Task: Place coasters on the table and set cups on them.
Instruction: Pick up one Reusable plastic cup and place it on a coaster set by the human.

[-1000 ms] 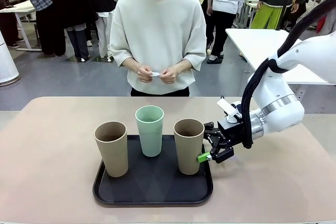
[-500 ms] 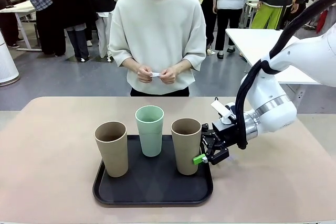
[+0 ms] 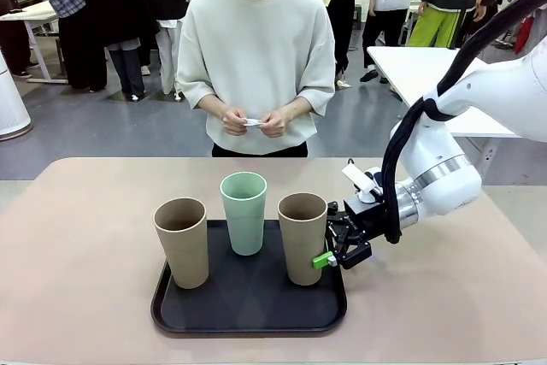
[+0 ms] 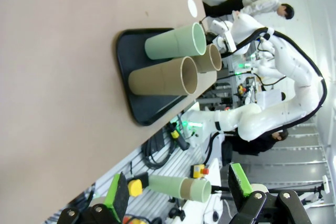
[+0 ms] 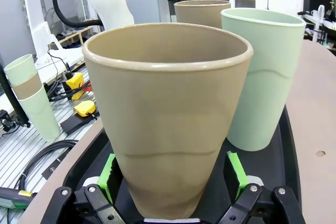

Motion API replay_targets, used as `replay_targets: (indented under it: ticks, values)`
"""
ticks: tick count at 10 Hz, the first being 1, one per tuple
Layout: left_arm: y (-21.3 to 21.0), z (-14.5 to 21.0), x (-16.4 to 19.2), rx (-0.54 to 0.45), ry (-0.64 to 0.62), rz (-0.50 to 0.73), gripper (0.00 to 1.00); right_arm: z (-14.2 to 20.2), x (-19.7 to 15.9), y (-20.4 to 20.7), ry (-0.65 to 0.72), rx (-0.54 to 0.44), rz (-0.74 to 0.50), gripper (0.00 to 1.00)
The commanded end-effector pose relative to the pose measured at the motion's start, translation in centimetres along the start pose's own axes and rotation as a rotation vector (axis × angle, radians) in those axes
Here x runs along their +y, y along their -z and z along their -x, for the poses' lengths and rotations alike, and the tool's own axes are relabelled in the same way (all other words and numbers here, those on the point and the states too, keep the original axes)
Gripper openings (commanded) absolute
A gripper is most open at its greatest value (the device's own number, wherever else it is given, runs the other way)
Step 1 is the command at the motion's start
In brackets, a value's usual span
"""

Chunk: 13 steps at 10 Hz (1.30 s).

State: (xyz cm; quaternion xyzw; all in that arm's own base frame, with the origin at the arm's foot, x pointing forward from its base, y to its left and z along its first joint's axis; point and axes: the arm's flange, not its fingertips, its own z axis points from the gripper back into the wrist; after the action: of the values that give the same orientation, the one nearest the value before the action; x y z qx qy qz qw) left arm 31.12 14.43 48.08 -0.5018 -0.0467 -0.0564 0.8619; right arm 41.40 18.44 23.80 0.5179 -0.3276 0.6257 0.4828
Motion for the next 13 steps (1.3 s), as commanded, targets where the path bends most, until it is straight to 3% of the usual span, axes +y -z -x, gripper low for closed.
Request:
replay_targets:
  ticks: [1,5,6,7,8,10,11,13]
  values:
    - [-0.1,0.1,-0.1,-0.002,0.008,0.009,1.00,-0.1,0.1,0.9,-0.010,0.000,-0.016,1.00]
    - [-0.1,0.1,-0.1,-0.002,0.008,0.009,1.00,-0.3,0.6,1.7,0.000,0.003,-0.048,1.00]
    - [-0.1,0.1,-0.1,-0.002,0.008,0.009,1.00,-0.2,0.6,1.7,-0.004,0.000,-0.056,0.47]
    - [-0.1,0.1,-0.1,-0.002,0.008,0.009,1.00,-0.2,0.6,1.6,-0.003,0.000,-0.065,0.41]
    - [-0.1,0.1,-0.1,-0.002,0.008,0.009,1.00,-0.2,0.6,1.6,-0.002,-0.002,-0.066,0.00]
    - [-0.1,0.1,-0.1,-0.002,0.008,0.009,1.00,-0.4,0.7,1.4,-0.011,0.007,-0.061,0.00]
    - [-0.1,0.1,-0.1,-0.002,0.008,0.009,1.00,-0.9,1.0,1.1,-0.021,0.012,-0.038,0.23]
    - [-0.1,0.1,-0.1,-0.002,0.008,0.009,1.00,-3.4,2.3,-0.6,-0.020,-0.017,0.035,0.24]
